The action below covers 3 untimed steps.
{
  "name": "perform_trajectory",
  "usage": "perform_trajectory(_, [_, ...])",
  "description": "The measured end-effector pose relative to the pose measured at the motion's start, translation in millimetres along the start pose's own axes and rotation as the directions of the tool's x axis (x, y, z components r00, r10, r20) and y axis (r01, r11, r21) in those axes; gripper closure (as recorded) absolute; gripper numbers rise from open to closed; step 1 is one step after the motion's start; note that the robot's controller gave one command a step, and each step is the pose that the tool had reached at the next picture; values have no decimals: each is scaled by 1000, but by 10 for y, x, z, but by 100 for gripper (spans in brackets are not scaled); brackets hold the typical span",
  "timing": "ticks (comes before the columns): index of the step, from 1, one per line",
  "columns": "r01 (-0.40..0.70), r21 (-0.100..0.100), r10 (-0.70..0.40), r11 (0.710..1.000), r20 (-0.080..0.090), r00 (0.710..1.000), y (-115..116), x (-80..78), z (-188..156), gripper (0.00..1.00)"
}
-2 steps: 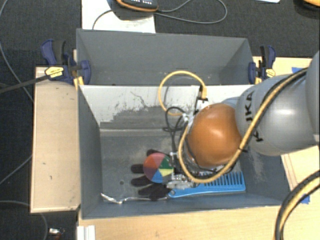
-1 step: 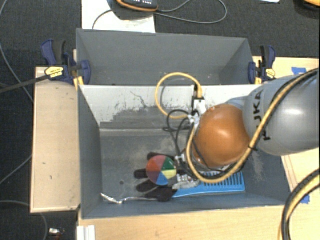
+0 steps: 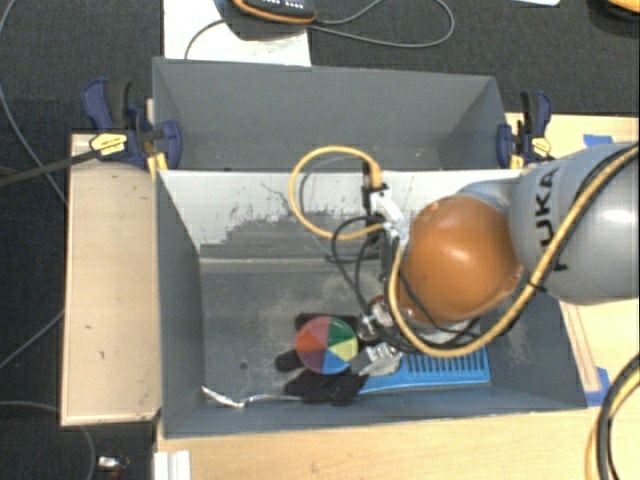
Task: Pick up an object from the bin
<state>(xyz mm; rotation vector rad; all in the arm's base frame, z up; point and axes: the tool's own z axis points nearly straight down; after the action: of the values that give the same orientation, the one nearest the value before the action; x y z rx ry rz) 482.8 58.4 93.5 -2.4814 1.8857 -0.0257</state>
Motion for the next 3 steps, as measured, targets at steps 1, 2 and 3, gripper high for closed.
perform_trajectory(1, [190,-2,-190,982,0,982,173,435,156,100])
perform_trajectory(2, [244,1,-244,970,-1,970,156,429,189,100])
perform_trajectory(3, [415,3,-415,910,1,910,121,285,199,100])
